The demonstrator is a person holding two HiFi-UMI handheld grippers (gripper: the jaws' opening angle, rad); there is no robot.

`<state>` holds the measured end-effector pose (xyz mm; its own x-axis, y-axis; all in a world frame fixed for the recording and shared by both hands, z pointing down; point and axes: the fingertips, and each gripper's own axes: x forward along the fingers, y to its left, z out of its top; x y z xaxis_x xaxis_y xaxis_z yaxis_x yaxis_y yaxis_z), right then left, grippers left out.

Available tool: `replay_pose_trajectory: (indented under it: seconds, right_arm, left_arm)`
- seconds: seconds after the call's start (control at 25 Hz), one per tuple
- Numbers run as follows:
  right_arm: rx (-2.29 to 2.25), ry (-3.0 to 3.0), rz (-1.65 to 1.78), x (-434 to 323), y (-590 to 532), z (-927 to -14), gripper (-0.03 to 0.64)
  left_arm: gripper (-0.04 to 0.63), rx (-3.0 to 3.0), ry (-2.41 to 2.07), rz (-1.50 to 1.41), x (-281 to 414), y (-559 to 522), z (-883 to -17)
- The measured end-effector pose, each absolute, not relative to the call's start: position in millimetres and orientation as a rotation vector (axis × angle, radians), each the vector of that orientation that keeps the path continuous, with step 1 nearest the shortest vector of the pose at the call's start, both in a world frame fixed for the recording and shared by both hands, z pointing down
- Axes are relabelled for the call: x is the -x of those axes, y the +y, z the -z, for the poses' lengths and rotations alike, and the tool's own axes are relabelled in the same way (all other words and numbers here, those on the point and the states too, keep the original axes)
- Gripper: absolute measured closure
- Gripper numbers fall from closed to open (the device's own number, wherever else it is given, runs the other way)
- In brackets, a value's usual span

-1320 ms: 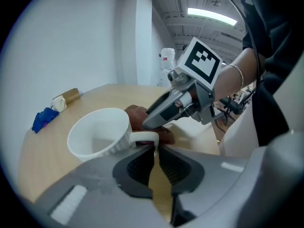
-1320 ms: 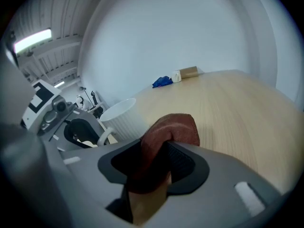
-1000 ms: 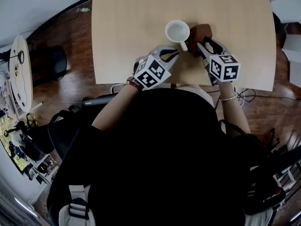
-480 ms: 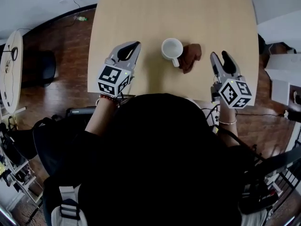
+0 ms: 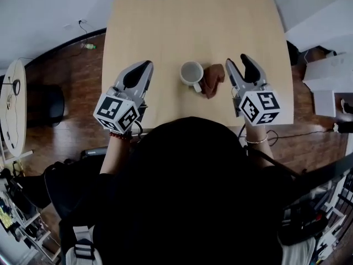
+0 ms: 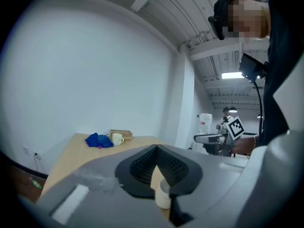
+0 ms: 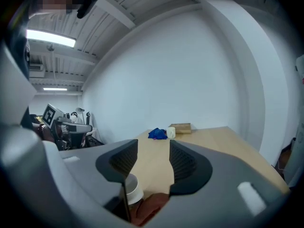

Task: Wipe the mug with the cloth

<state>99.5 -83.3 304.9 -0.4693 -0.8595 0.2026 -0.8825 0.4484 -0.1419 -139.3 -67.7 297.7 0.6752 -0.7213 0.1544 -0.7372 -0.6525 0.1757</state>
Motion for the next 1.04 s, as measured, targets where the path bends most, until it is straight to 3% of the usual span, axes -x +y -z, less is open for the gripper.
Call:
replay_pose_trajectory:
  seconds: [1.04]
  right_arm:
    - [-1.567, -2.502, -0.413, -86, -90, -334, 0.436]
  left_arm:
    - [0.591, -2.616, -1.058, -0.183, 128, -83, -327]
